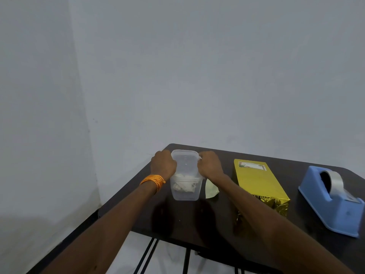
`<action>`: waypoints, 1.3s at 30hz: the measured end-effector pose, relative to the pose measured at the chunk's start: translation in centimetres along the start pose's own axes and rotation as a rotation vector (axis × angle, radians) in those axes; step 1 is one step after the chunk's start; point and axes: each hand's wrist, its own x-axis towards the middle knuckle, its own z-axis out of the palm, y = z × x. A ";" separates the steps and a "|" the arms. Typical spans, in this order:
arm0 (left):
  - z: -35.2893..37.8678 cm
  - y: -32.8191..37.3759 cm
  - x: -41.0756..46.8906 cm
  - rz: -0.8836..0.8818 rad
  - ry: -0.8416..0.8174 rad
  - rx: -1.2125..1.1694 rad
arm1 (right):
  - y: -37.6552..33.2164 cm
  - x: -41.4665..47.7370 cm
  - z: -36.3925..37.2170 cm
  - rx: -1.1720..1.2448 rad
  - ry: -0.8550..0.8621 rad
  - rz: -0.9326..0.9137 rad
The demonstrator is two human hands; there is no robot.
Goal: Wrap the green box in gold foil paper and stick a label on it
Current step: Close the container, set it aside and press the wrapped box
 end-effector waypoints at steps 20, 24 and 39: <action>1.7 0.3 1.0 -0.022 -0.245 0.115 | -0.4 0.2 0.8 -0.074 -0.186 0.053; 2.6 0.1 1.3 -0.043 -0.244 0.081 | -0.7 0.2 0.6 -0.086 -0.176 0.069; 3.3 -0.4 1.6 0.008 -0.173 0.076 | -2.0 -1.4 0.2 0.045 -0.280 0.225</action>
